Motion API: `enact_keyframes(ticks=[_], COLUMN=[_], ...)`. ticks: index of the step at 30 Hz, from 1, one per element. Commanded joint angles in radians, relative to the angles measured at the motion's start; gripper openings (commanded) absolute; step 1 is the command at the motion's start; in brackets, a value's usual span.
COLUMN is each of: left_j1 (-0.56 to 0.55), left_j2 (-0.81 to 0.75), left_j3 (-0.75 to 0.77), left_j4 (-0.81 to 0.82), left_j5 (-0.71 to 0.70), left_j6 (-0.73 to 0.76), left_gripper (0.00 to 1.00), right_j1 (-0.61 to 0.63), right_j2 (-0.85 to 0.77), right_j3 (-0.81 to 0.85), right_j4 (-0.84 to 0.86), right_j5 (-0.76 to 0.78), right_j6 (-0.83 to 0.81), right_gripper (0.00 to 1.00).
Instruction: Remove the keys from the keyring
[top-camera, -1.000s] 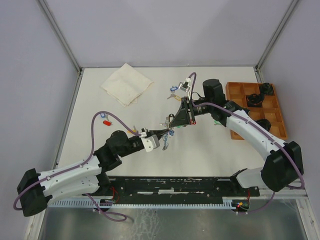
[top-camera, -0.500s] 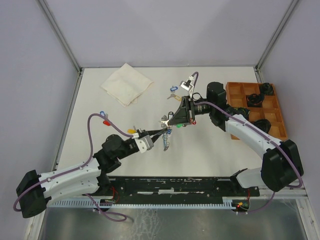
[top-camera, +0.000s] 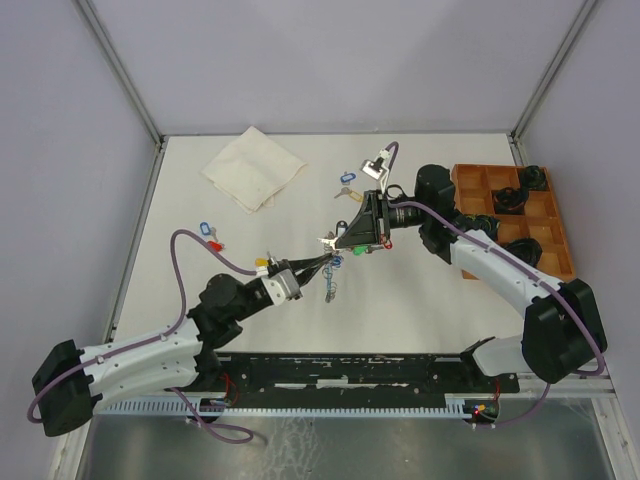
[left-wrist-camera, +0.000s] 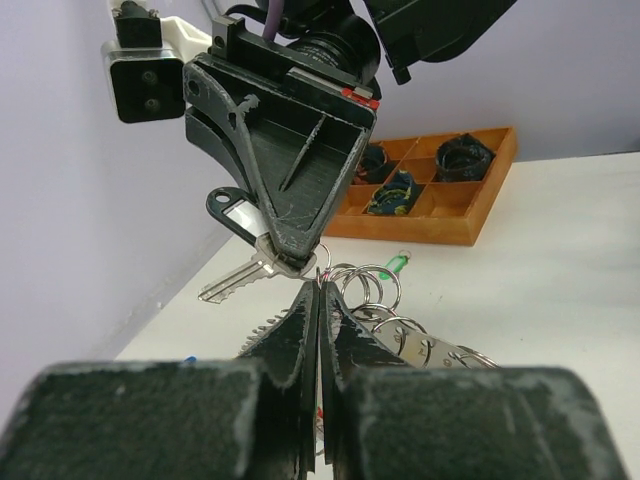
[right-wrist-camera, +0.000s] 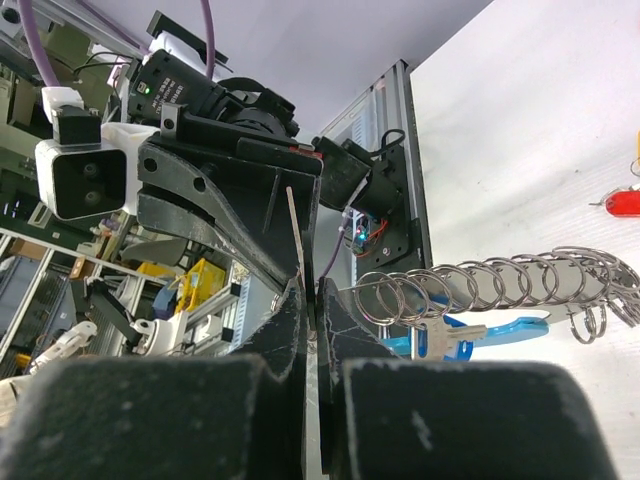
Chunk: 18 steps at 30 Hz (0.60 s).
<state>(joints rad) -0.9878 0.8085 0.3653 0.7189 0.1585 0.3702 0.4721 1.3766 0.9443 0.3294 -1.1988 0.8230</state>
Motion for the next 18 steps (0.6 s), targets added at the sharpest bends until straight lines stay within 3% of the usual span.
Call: enact_keyframes(ticks=[1,11,18], left_j1=[-0.001,0.0,-0.001], left_j2=[-0.016,0.064,0.081], left_j3=[-0.024,-0.092,-0.063], left_j4=[0.188,0.451,0.365], left_j5=[-0.023,-0.109,-0.122], left_j6=[-0.07,-0.146,-0.174], left_gripper=[0.03,0.03,0.03], right_j1=[-0.028,-0.027,-0.027], right_j2=[-0.022,-0.05,-0.077], right_j3=[-0.007,-0.05,-0.039], right_j4=[0.097,0.116,0.1], right_j5=[0.04,0.146,0.131], right_j6=[0.036,0.144,0.092], right_gripper=[0.01,0.01,0.0])
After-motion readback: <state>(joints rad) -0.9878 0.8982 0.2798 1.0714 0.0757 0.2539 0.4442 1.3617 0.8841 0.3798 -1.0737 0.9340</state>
